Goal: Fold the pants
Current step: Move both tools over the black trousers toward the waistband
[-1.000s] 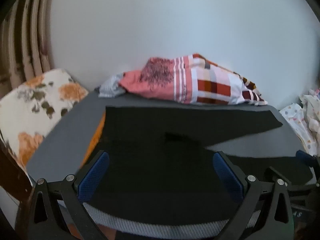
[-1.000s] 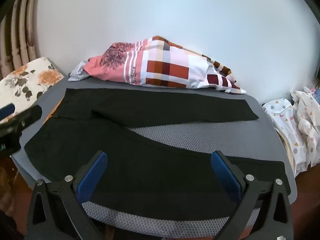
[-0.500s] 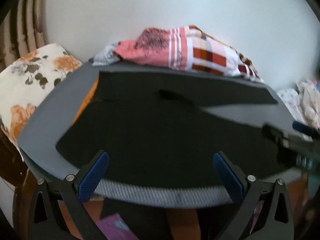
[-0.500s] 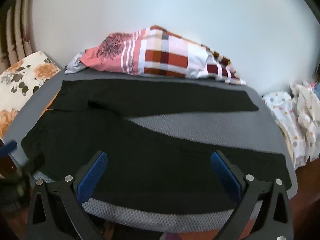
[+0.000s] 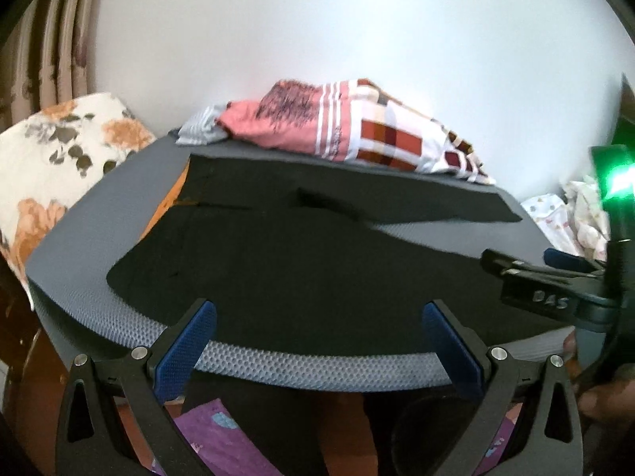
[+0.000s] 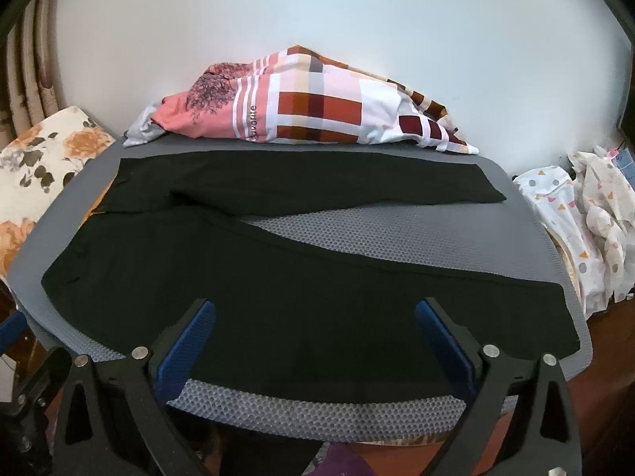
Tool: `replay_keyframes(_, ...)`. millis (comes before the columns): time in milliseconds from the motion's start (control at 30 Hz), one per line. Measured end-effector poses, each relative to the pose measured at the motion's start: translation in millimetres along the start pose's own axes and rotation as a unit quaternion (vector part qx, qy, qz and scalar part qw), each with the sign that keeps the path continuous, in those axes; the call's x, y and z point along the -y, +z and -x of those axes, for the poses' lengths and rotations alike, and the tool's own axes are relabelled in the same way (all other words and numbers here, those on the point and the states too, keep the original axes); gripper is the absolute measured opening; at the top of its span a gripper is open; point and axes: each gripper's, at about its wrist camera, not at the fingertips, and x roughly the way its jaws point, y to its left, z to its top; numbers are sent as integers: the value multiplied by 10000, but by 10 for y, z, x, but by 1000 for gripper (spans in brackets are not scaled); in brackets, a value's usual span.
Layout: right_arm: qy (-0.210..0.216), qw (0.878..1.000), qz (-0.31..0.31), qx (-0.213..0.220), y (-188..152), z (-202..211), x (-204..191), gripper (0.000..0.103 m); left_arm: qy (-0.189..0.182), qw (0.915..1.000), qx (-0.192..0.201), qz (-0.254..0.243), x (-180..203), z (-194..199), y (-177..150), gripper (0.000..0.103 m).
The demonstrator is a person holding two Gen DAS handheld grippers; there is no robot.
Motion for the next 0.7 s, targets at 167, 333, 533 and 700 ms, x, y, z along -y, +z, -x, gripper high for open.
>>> replay_keyframes(167,219,9995,-210,-6,-1,10,66,99,-11,9997,-130,-219,77,5,-28,103)
replay_keyframes(333,378,9986,-381,-24,-35,5,88,99,423,9980,-253,-383,-29,-88,286,103)
replay_keyframes(533,484,9975,-434,-279,-18,-149,125,100,615,9973,-350,171,-796,-491,875,103)
replay_keyframes(700,612,9961,-327,-540,-23,-337,49,100,669,9960,-573,-119,-1559,-1142,1430,102)
